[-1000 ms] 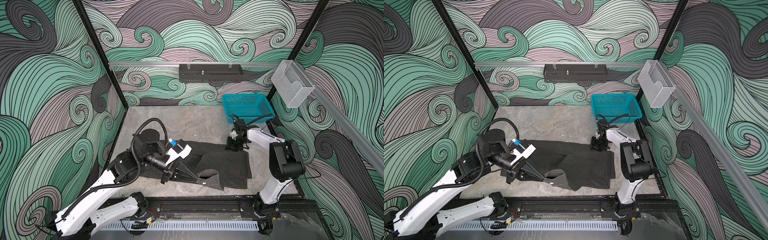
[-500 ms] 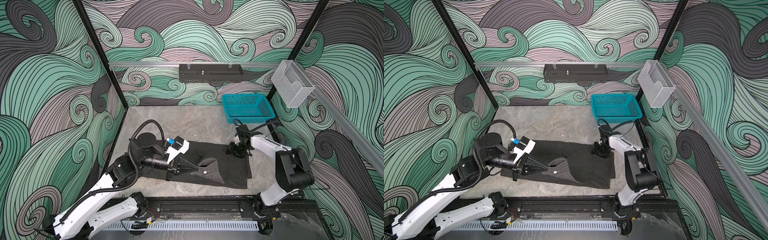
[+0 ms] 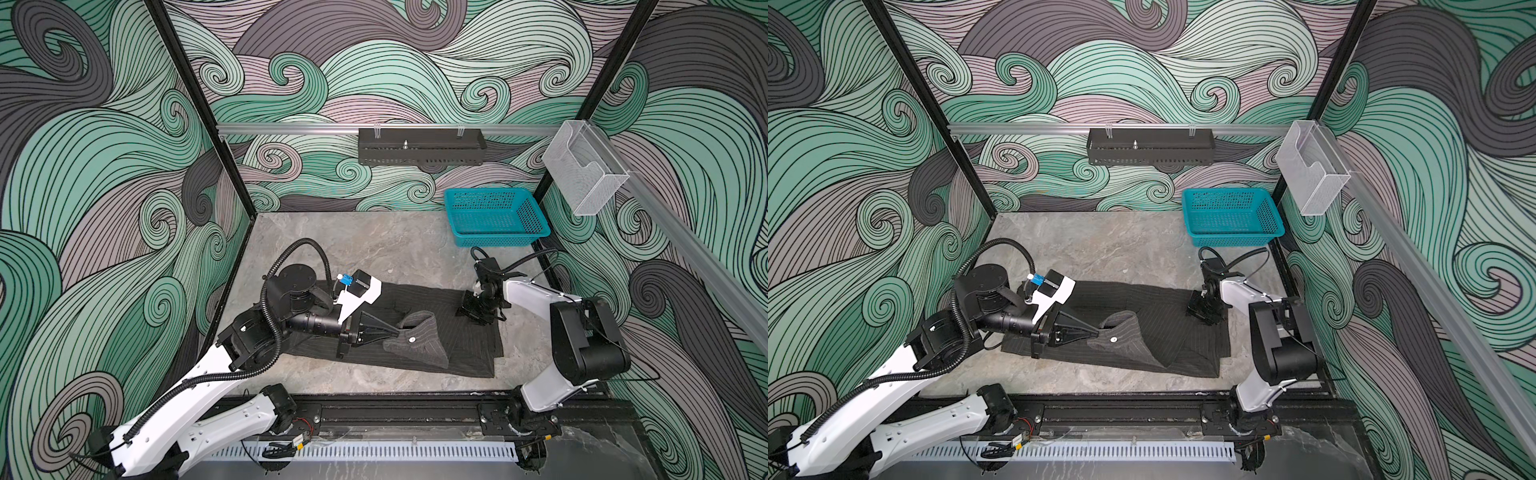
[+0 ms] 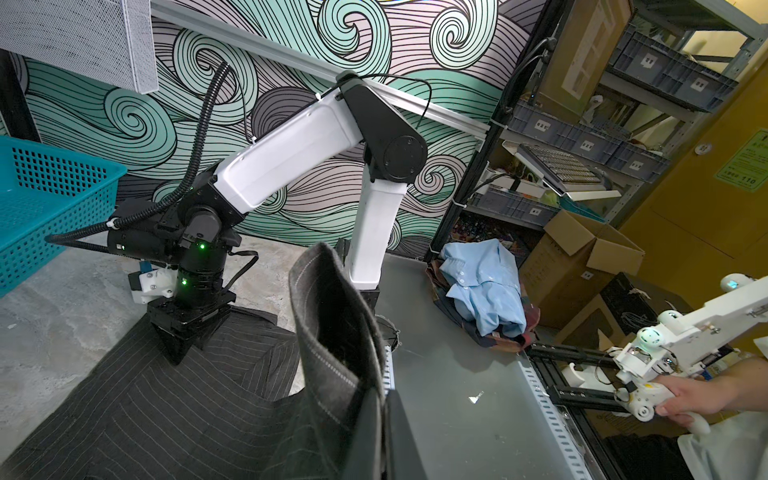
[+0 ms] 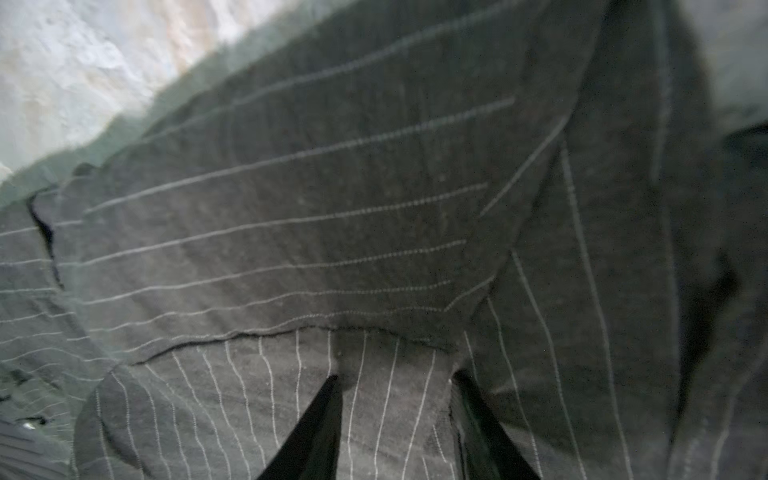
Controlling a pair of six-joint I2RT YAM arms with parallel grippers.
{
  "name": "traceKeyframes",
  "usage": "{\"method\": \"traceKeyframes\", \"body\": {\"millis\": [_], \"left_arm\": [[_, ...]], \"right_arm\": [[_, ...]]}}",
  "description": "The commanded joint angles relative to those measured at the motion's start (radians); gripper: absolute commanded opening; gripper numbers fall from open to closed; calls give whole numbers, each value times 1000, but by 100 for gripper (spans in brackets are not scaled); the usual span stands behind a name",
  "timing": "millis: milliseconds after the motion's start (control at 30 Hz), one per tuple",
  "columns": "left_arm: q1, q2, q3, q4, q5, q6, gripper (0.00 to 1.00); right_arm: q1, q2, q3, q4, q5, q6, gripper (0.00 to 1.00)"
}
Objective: Fold and stack the long sleeve shirts
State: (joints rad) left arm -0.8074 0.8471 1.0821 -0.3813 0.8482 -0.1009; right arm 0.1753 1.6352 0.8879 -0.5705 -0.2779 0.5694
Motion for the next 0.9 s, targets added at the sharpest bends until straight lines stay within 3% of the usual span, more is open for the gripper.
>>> {"method": "traceKeyframes", "body": {"millis": [0, 167, 367, 600, 867], "left_arm": [[6, -6, 8, 5, -1, 7, 0], [12, -2, 9, 3, 0, 10, 0], [18, 2, 10, 7, 2, 13, 0], [31, -6, 2, 16, -50, 6, 0], [45, -21, -40, 61, -117, -21, 0]], "right_arm": [[-3, 31, 16, 40, -28, 24, 41], [-5, -5, 38, 44, -23, 20, 18], [-13, -25, 117, -22, -16, -16, 1], [-18, -53, 246, -150, 73, -126, 0], [-24, 29, 341, -301, 222, -270, 0]]}}
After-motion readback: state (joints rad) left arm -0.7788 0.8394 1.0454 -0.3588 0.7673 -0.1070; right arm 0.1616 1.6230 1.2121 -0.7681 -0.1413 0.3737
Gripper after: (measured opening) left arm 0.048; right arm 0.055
